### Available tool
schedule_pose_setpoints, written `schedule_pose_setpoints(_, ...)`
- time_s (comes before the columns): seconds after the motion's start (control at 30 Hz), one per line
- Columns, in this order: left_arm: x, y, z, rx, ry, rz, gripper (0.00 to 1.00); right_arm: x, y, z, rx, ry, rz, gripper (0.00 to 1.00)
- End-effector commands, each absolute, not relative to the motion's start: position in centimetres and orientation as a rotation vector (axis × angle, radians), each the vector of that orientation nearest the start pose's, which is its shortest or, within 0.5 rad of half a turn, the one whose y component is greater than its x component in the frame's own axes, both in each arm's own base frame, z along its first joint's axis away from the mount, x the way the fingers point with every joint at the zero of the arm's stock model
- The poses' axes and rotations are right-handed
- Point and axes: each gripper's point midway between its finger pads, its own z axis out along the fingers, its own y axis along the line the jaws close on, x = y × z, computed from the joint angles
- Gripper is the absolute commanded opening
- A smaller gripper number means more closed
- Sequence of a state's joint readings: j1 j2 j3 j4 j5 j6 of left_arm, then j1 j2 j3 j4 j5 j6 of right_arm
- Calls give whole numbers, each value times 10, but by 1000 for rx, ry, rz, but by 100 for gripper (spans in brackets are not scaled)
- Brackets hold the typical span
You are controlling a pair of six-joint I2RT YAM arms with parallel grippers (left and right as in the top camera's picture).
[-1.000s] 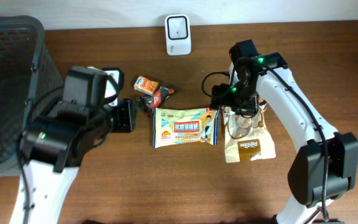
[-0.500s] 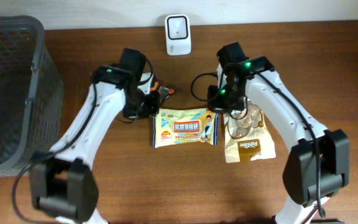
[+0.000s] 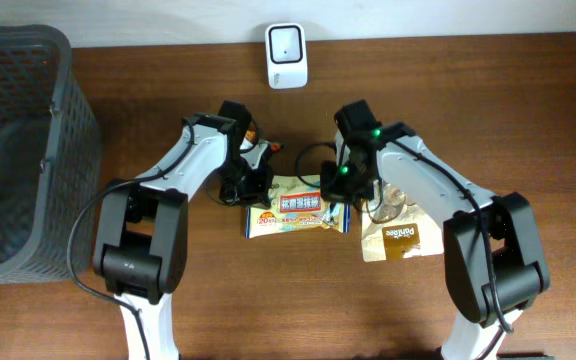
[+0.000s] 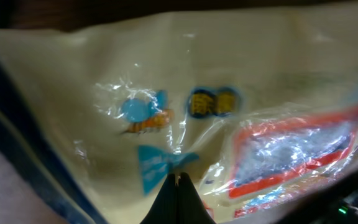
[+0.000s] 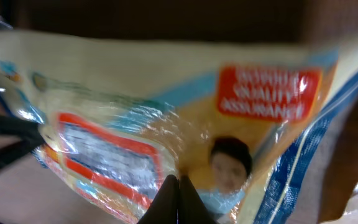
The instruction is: Scan the item barcode
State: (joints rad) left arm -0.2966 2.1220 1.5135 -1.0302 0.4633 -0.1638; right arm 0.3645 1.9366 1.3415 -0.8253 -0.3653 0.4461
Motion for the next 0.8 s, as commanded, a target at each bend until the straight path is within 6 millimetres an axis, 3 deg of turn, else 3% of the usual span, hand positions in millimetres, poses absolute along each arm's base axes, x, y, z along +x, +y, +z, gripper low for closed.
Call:
schedule_pose_setpoints(0.0,338,-146,-6,108,3296,-332,0,325,190,14,144,3111,581,4)
schedule_pose_setpoints(0.07,342,-133,-9,50,3291,-194,0,322,185,7,159,3118,543,4)
schedule_pose_setpoints(0.2,345,-110,-10,-50,3274,26,0,313,143,-2,293,3156,179,4)
schedule_pose_setpoints(0.33,347,-101,6,-49,3254,107,0,310,123,15,333,3187,35,4)
schedule_pose_setpoints(0.47,359,-106,44,-50,3181,56,0,320,128,49,328,3180,56,4)
schedule_pose_setpoints(0.6,361,-132,81,-39,3109,-204,0,336,166,75,200,3154,372,5)
schedule_pose_setpoints(0.77,346,-175,73,31,3137,-518,0,343,183,70,160,3110,512,12)
